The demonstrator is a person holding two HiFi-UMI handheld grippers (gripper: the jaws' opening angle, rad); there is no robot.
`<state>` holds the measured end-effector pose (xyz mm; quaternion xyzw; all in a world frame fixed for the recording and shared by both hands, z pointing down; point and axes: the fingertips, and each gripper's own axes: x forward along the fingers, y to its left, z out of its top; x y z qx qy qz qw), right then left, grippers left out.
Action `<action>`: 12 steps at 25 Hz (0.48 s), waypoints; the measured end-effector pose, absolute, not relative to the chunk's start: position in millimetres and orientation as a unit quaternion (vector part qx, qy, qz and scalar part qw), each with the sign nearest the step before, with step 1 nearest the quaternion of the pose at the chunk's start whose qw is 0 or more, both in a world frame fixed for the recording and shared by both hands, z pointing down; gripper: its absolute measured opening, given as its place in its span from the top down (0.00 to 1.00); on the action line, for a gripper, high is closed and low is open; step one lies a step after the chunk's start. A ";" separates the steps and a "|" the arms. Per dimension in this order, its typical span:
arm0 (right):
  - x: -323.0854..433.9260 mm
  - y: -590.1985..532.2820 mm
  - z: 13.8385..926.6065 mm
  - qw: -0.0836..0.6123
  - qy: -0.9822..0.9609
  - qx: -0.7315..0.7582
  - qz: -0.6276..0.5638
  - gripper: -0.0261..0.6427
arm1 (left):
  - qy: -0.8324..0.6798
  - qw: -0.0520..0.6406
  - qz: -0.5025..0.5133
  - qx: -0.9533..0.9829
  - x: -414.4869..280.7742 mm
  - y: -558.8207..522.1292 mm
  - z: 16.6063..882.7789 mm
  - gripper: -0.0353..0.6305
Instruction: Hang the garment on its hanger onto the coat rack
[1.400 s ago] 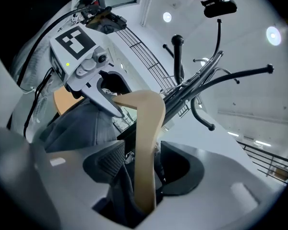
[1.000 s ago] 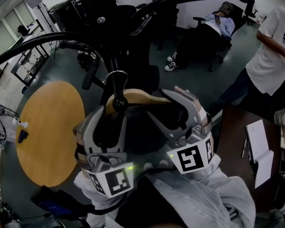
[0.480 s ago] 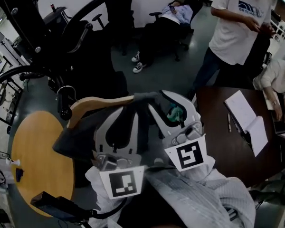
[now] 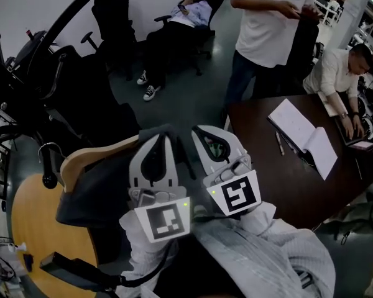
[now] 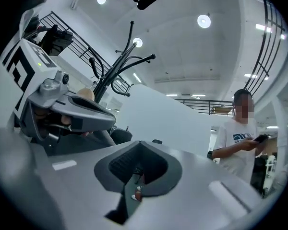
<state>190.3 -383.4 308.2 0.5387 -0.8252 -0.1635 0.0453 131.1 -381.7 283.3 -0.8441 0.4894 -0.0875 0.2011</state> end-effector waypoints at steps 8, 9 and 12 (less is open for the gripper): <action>194.4 -388.4 313.6 0.072 -0.825 0.535 -0.170 0.96 | 0.476 0.206 -0.103 -0.849 145.3 -387.7 292.1 0.94; 193.3 -389.4 313.9 0.071 -0.826 0.533 -0.170 0.96 | 0.477 0.208 -0.106 -0.848 144.6 -389.1 292.7 0.94; 190.4 -393.4 314.8 0.065 -0.827 0.532 -0.167 0.96 | 0.475 0.212 -0.110 -0.847 142.8 -392.5 293.9 0.94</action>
